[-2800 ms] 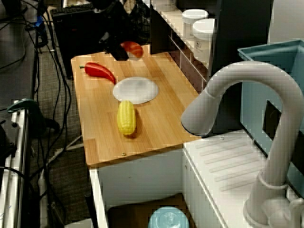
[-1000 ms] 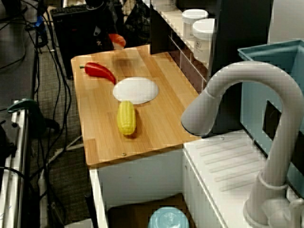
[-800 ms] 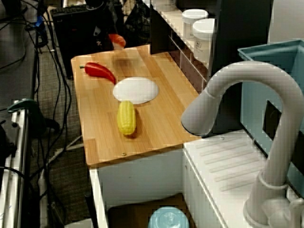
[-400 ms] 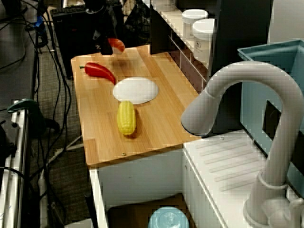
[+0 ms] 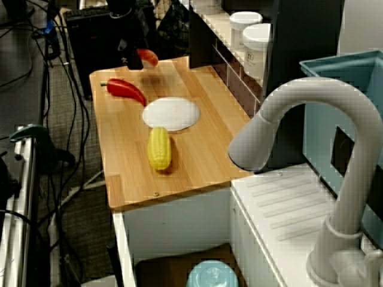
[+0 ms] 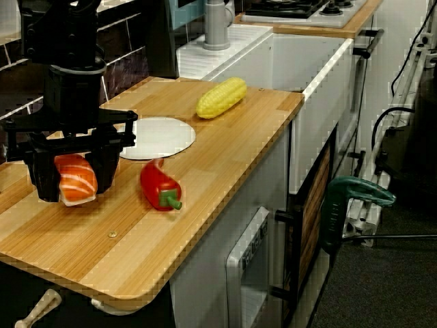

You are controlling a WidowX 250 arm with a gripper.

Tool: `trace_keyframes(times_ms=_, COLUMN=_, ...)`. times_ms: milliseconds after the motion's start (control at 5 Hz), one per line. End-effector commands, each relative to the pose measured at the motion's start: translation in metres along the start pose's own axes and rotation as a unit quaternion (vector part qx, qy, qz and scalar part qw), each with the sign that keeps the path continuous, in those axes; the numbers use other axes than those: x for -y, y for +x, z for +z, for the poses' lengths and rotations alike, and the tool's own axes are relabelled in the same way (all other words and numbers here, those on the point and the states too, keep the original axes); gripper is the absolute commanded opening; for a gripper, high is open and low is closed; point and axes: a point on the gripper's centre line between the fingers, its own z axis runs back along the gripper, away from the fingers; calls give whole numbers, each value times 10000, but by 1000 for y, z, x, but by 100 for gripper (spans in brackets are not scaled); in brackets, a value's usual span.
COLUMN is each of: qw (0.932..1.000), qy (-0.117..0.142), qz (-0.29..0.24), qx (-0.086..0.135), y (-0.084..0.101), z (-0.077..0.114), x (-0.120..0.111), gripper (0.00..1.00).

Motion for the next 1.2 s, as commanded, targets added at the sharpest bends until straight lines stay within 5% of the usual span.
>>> trace_keyframes(times_ms=0, qw=9998, qy=214, qz=-13, qx=18, y=2, z=13, x=0, gripper=87)
trace_keyframes(times_ms=200, qw=9998, qy=193, qz=-9, qx=3, y=2, z=13, x=0, gripper=100)
trace_keyframes(times_ms=600, qw=9998, qy=3, qz=178, qx=21, y=4, z=19, x=-6, gripper=100)
trace_keyframes(times_ms=1000, qw=9991, qy=-141, qz=216, qx=348, y=6, z=48, x=-4, gripper=100)
